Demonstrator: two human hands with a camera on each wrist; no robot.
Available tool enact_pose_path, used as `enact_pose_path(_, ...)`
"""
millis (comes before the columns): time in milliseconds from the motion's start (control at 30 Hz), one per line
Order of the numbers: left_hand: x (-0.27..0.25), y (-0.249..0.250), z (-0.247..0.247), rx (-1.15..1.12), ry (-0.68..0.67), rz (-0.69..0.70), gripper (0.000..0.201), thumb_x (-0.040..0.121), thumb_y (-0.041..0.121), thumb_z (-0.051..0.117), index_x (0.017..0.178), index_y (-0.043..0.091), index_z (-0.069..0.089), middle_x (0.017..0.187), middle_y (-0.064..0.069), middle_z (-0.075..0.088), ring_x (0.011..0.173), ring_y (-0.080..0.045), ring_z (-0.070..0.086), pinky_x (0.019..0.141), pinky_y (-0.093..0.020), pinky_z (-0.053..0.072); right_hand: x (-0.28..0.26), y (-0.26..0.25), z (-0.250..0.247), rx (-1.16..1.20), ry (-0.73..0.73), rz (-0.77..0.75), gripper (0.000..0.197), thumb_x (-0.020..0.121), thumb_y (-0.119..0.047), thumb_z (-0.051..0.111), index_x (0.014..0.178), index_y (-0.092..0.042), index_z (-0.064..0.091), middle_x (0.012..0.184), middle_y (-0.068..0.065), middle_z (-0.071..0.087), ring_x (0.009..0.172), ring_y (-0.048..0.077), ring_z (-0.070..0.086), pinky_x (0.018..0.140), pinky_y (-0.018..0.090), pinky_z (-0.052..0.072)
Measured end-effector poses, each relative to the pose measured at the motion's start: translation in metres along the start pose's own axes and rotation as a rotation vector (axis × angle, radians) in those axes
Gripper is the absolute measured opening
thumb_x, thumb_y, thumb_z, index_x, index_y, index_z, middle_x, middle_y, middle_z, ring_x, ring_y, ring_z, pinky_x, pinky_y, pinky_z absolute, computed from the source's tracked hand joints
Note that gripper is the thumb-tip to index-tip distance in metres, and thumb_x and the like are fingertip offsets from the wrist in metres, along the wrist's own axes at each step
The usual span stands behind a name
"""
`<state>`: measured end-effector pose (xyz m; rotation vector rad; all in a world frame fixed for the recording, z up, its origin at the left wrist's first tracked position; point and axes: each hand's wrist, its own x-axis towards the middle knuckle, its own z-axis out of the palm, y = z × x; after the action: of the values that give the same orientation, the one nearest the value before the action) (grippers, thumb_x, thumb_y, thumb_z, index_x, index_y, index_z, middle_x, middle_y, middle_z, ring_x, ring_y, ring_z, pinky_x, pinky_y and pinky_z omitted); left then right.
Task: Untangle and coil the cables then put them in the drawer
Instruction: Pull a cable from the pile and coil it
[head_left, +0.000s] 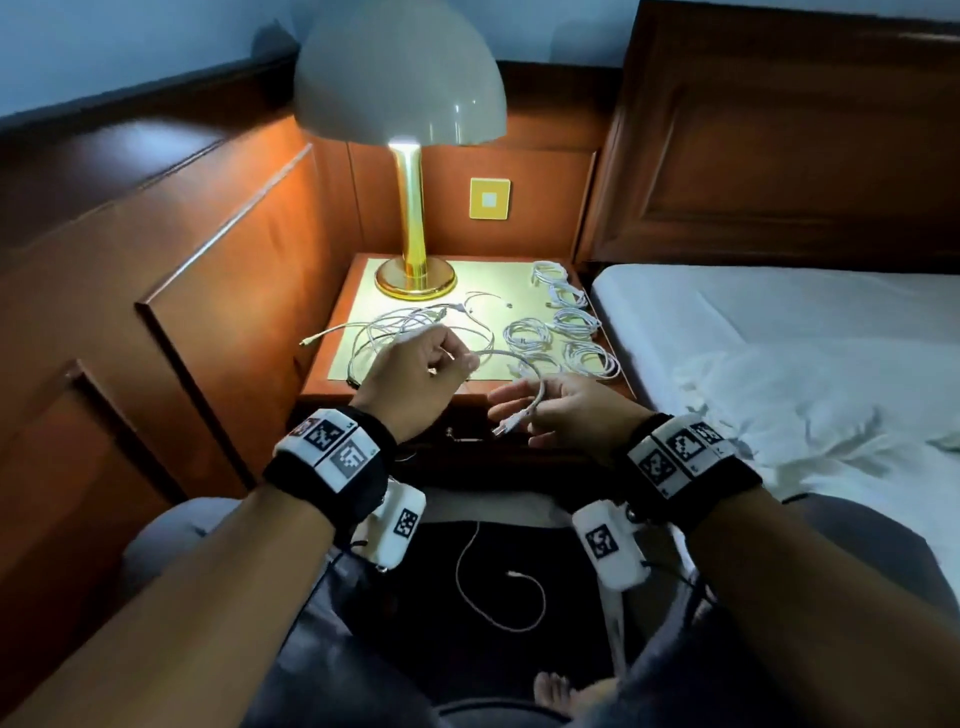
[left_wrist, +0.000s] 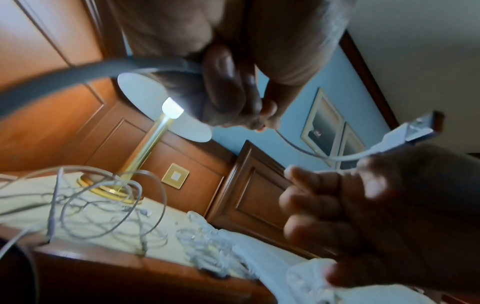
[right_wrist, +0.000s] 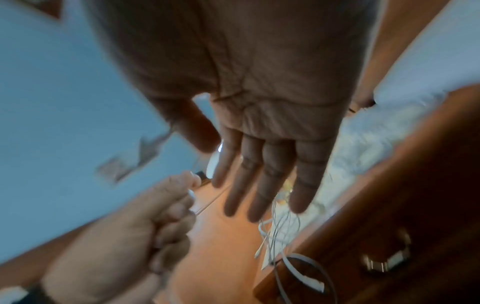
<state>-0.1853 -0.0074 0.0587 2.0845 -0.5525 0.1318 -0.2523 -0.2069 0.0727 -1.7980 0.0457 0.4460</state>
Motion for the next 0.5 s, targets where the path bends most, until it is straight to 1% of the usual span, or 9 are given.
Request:
enact_pose_path(33,0.001,-0.006,0.007,0.01,0.014,-0.002,0.017,0.092,0.031,0.07,0.082,0.019,0.062,0.078,0.002,0.07,0.065,-0.002,0.058,0.064,-0.022,0.045,0.001,0.007,0.001,0.215,0.012,0.028,0.035,0.087,-0.001,0.048,0.119,-0.003,0.062,0.116,0.016,0.071,0.104,0.023,0.065,0.087,0.034,0.049)
enact_pose_path(100,0.003,-0.02,0.02,-0.005,0.054,0.009,0.016,0.091,0.027,0.071,0.081,0.016,0.063,0.078,0.0,0.069,0.066,-0.006,0.058,0.063,-0.017,0.045,0.003,0.019,-0.001,0.51,0.058,0.068,0.044,0.081,0.0,0.034,0.114,0.001,0.063,0.112,0.023,0.071,0.105,0.033,0.068,0.101,0.048,0.045)
enact_pose_path(200,0.007,-0.041,0.038,-0.029,0.066,0.028,0.013,0.089,0.025,0.074,0.081,0.018,0.067,0.072,0.002,0.066,0.066,-0.012,0.058,0.064,-0.021,0.047,0.006,0.027,-0.014,0.788,0.061,0.074,0.049,0.078,-0.011,0.034,0.115,0.003,0.063,0.096,0.023,0.071,0.102,0.038,0.068,0.108,0.056,0.039)
enact_pose_path(267,0.011,-0.05,0.048,-0.025,0.062,0.057,0.011,0.088,0.025,0.076,0.082,0.019,0.069,0.066,0.004,0.059,0.06,-0.009,0.052,0.059,-0.02,0.044,0.009,0.029,-0.017,0.845,0.069,0.127,0.039,0.09,-0.025,0.04,0.108,0.001,0.064,0.073,0.013,0.062,0.081,0.033,0.068,0.097,0.053,0.048)
enact_pose_path(333,0.017,-0.055,0.055,-0.055,0.031,0.07,0.008,0.087,0.026,0.077,0.084,0.023,0.07,0.066,0.007,0.056,0.06,-0.007,0.05,0.059,-0.022,0.044,0.013,0.032,-0.016,0.806,0.087,0.166,0.03,0.098,-0.032,0.046,0.095,-0.007,0.061,0.058,0.0,0.038,0.049,0.016,0.049,0.066,0.038,0.053)
enact_pose_path(367,0.021,-0.058,0.057,-0.078,0.007,0.069,0.007,0.086,0.028,0.077,0.085,0.025,0.071,0.069,0.007,0.058,0.062,-0.008,0.053,0.061,-0.025,0.047,0.016,0.033,-0.017,0.798,0.088,0.148,0.024,0.099,-0.03,0.047,0.089,-0.011,0.058,0.056,-0.005,0.03,0.041,0.01,0.034,0.05,0.029,0.045)
enact_pose_path(400,0.024,-0.059,0.057,-0.102,-0.025,0.053,0.007,0.086,0.033,0.077,0.087,0.027,0.072,0.073,0.006,0.062,0.066,-0.011,0.057,0.065,-0.028,0.051,0.019,0.033,-0.021,0.808,0.096,0.109,0.02,0.098,-0.027,0.048,0.083,-0.015,0.055,0.054,-0.007,0.025,0.039,0.008,0.024,0.042,0.024,0.032)
enact_pose_path(433,0.028,-0.061,0.056,-0.133,-0.066,0.032,0.01,0.086,0.038,0.075,0.089,0.028,0.072,0.078,0.004,0.066,0.072,-0.017,0.063,0.07,-0.031,0.054,0.021,0.033,-0.028,0.837,0.121,0.061,0.02,0.097,-0.025,0.049,0.079,-0.017,0.052,0.053,-0.008,0.022,0.039,0.007,0.019,0.04,0.022,0.022)
enact_pose_path(500,0.035,-0.069,0.047,-0.156,-0.153,-0.021,0.013,0.087,0.039,0.073,0.092,0.027,0.072,0.083,0.002,0.07,0.079,-0.023,0.066,0.076,-0.031,0.055,0.026,0.034,-0.052,0.955,0.213,-0.033,0.021,0.094,-0.023,0.049,0.074,-0.019,0.048,0.054,-0.009,0.02,0.04,0.006,0.017,0.04,0.022,0.015)
